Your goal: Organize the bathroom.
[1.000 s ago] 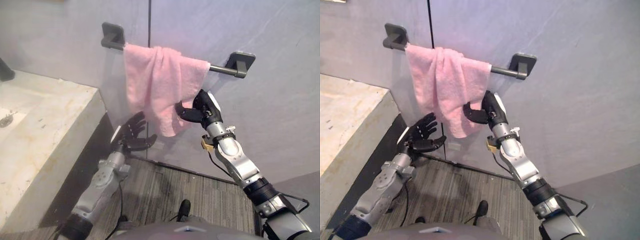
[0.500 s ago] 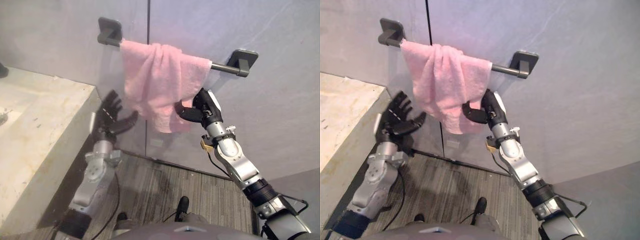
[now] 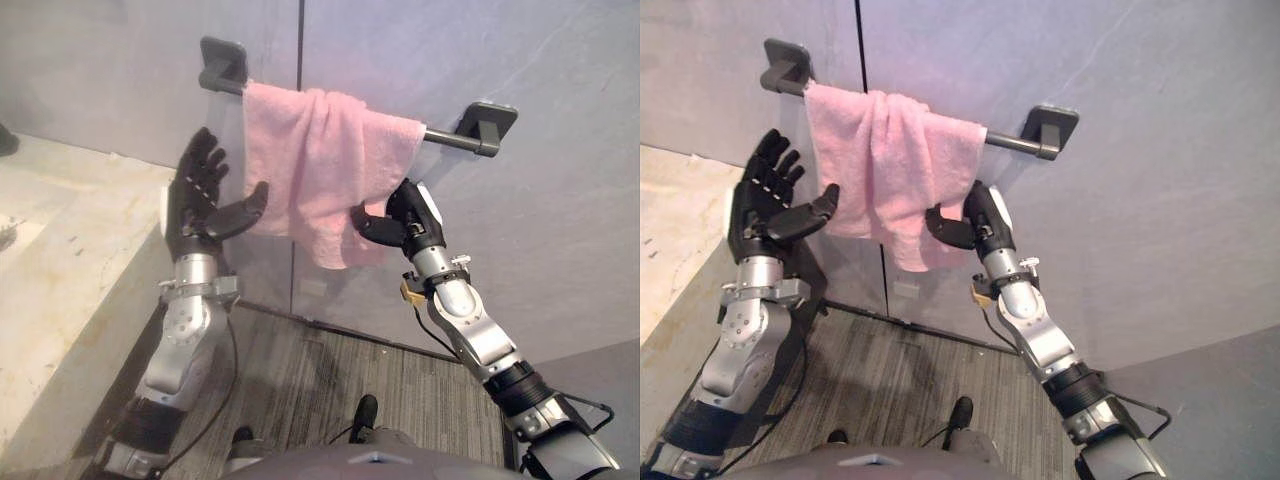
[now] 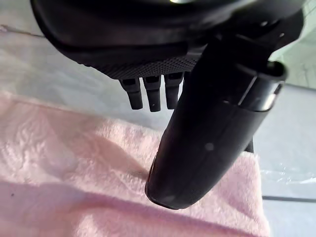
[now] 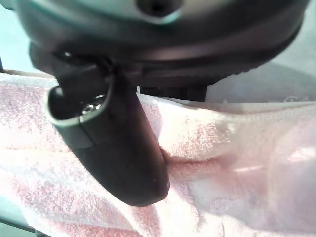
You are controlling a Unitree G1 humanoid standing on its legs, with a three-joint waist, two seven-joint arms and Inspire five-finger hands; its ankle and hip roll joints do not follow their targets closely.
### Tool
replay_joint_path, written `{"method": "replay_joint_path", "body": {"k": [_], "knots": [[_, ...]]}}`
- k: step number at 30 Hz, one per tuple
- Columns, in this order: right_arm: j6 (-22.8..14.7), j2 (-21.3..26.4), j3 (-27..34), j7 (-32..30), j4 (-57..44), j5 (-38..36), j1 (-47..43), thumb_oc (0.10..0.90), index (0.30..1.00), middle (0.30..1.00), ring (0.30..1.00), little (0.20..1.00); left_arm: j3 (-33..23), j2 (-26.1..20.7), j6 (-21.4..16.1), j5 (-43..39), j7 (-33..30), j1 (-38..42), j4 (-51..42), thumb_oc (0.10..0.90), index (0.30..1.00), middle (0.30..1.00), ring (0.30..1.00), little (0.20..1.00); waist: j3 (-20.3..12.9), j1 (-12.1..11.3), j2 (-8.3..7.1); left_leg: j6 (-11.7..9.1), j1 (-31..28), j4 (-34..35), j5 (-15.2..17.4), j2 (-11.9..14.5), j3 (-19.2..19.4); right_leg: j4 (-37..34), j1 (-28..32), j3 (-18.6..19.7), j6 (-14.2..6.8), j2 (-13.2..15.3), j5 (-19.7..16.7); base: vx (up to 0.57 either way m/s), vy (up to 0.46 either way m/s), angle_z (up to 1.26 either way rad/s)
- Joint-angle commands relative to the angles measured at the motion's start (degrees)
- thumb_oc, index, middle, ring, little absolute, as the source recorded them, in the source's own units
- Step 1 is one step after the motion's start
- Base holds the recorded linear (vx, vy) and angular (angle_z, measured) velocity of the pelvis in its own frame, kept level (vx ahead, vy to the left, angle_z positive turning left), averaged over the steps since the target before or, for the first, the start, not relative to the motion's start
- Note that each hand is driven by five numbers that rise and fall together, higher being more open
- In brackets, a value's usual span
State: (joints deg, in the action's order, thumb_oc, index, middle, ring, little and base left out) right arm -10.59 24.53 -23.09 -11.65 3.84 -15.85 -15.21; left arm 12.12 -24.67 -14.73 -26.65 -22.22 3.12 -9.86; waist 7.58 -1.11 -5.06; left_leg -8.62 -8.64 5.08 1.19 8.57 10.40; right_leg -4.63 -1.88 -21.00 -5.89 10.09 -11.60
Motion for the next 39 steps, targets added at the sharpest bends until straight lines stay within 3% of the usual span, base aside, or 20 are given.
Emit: {"method": "replay_joint_path", "body": {"k": [1,6,7,9,10,11,19,31,39], "knots": [[-4.0,1.95,4.65,-1.0,0.86,1.15,-5.22,0.4,0.3,0.3,0.3,0.3,2.17,-1.53,-2.26,1.14,4.57,9.19,-3.69,0.8,0.9,0.9,0.9,0.9,-3.59,1.03,2.89,6.17,0.86,-0.08,2.04,-6.03,5.16,0.23,5.56,-0.42,-7.98,2.31,5.92,0.0,0.0,0.0],[-4.29,2.0,4.42,0.1,1.55,0.88,-5.28,0.4,0.3,0.3,0.3,0.3,0.39,-2.88,-2.65,2.22,5.25,10.19,-2.16,0.8,0.9,0.9,0.9,0.9,-4.07,1.35,3.3,6.12,0.8,-0.08,1.88,-6.02,5.33,0.03,5.78,-0.01,-7.97,2.18,6.27,0.01,0.007,-0.01],[-4.21,1.91,4.47,0.49,1.44,1.01,-4.93,0.4,0.3,0.3,0.3,0.3,-1.02,-3.7,-2.96,2.55,5.27,10.57,-1.42,0.696,0.745,0.745,0.745,0.745,-4.31,1.51,3.45,6.06,0.76,-0.08,1.88,-6.05,5.41,-0.03,5.89,0.1,-7.98,2.14,6.45,0.02,0.03,-0.07],[-4.1,1.84,4.31,0.57,1.25,0.97,-4.77,0.4,0.3,0.3,0.3,0.3,-1.88,-4.49,-2.83,3.5,4.07,11.07,-0.85,0.573,0.559,0.559,0.559,0.559,-4.45,1.67,3.56,6.03,0.73,-0.08,1.82,-6.08,5.45,-0.07,5.94,0.24,-7.94,2.1,6.51,0.02,0.025,-0.07],[-4.06,1.8,4.29,0.56,1.21,1.01,-4.76,0.4,0.3,0.3,0.3,0.3,-1.94,-4.55,-2.81,3.67,3.94,11.12,-0.8,0.428,0.342,0.342,0.342,0.342,-4.47,1.69,3.57,6.02,0.72,-0.08,1.82,-6.08,5.46,-0.07,5.94,0.24,-7.94,2.1,6.52,0.02,0.013,-0.05],[-4.09,1.68,4.3,0.64,1.15,1.17,-4.57,0.4,0.3,0.3,0.3,0.3,-2.45,-4.86,-2.82,4.17,3.6,11.36,-0.44,0.4,0.3,0.3,0.3,0.3,-4.55,1.77,3.58,5.98,0.7,-0.08,1.81,-6.07,5.52,-0.12,6.0,0.29,-7.92,2.08,6.57,0.0,0.0,0.0],[-4.5,1.34,6.02,0.53,0.41,1.27,-2.68,0.4,0.3,0.3,0.3,0.3,-7.45,-4.44,-4.81,3.92,0.29,9.44,0.63,0.4,0.3,0.3,0.3,0.3,-5.03,1.68,3.57,5.78,0.74,-0.08,1.75,-6.16,5.36,-0.37,6.59,0.48,-7.58,1.82,7.24,0.0,0.0,0.0],[-5.76,-0.5,8.59,-2.68,-1.25,0.54,0.56,0.4,0.3,0.3,0.3,0.3,-7.49,-0.22,-4.7,2.16,0.91,4.96,-0.35,0.4,0.3,0.3,0.3,0.3,-4.65,1.3,3.13,5.9,0.71,-0.08,1.89,-6.19,5.32,-0.33,6.89,0.01,-7.44,1.82,7.3,0.0,0.0,0.0],[-9.3,-4.14,10.63,-13.82,-1.96,-0.68,3.75,0.4,0.3,0.3,0.3,0.3,-8.74,1.95,-10.18,3.71,-11.85,3.14,-0.75,0.4,0.3,0.3,0.3,0.3,-4.34,1.66,3.15,6.1,0.54,-0.08,2.06,-6.24,5.45,-0.27,6.79,0.21,-7.29,1.76,7.21,0.0,0.0,0.0]]}}
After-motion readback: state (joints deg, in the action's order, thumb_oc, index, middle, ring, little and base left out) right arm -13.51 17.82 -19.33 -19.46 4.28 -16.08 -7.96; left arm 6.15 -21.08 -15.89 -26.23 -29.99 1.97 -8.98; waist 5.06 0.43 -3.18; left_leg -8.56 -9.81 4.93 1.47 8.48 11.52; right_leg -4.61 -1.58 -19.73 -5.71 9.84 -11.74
